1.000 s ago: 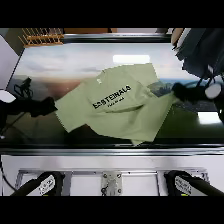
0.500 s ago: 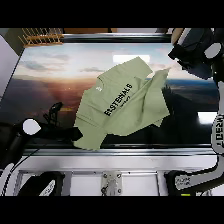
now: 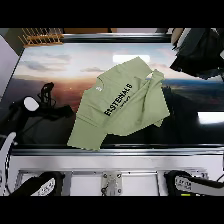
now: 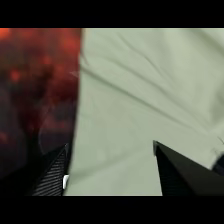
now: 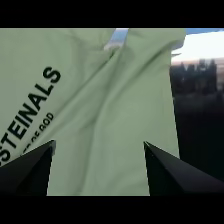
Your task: Fold the clothes and pants, and hang the long-sleeved shirts on hangers.
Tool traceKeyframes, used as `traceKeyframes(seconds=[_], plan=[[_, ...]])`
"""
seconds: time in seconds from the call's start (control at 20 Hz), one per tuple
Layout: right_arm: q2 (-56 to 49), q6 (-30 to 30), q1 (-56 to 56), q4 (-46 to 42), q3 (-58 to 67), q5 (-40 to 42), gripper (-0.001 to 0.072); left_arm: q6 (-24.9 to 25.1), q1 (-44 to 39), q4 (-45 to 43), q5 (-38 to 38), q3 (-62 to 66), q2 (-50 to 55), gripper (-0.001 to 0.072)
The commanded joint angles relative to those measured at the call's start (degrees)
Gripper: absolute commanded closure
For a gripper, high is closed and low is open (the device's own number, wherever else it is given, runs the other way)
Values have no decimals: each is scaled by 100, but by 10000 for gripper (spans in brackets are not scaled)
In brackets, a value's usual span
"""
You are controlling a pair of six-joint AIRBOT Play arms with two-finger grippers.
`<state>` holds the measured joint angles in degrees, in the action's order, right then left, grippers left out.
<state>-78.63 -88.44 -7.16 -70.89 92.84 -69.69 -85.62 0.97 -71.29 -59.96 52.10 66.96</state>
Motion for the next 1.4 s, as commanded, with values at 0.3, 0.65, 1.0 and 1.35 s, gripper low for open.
traceKeyframes(seconds=[0.3,0.65,1.0,1.35], plan=[[2640,-81,0,46,-3567,-17,100,1987,409,1045,-839,2013,3027,327],[2979,-160,-2,46,-3864,-20,100,1897,-44,837,-1121,2199,3296,326],[2979,-157,-2,44,-3866,-20,100,1657,-352,802,-1038,2199,3296,329],[2964,-1491,-962,-649,-4992,162,99,1215,-61,800,-1113,1987,2570,699]])
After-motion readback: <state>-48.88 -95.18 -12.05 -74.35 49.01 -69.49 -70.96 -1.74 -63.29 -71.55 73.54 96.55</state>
